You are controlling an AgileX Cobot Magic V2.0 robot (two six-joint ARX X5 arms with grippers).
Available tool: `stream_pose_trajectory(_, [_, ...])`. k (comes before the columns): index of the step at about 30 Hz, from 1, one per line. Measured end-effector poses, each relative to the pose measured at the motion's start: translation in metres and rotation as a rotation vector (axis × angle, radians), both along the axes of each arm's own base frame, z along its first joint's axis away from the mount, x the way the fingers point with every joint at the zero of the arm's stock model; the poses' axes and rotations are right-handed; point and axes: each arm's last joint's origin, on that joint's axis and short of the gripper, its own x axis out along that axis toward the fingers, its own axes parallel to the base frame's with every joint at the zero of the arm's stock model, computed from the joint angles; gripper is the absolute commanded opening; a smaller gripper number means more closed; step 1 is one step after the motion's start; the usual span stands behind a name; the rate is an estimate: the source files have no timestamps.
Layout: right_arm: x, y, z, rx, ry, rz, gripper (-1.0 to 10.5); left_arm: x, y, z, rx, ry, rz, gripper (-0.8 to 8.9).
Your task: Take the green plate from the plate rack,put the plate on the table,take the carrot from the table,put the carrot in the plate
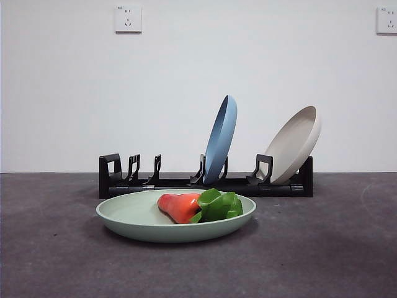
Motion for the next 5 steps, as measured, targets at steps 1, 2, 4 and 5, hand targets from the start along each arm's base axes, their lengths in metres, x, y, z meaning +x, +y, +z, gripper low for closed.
stream_pose_trajectory(1, [0.0, 0.0, 0.0, 0.0, 0.0, 0.0, 0.0, 0.0, 0.0, 0.0, 0.0, 0.0, 0.0, -0.03])
stream_pose_trajectory(2, [0.0, 0.0, 0.0, 0.0, 0.0, 0.0, 0.0, 0.0, 0.0, 0.0, 0.0, 0.0, 0.0, -0.03])
stream_pose_trajectory(4, [0.0, 0.0, 0.0, 0.0, 0.0, 0.0, 0.0, 0.0, 0.0, 0.0, 0.0, 0.0, 0.0, -0.03])
stream_pose_trajectory(5, [0.0, 0.0, 0.0, 0.0, 0.0, 0.0, 0.0, 0.0, 0.0, 0.0, 0.0, 0.0, 0.0, -0.03])
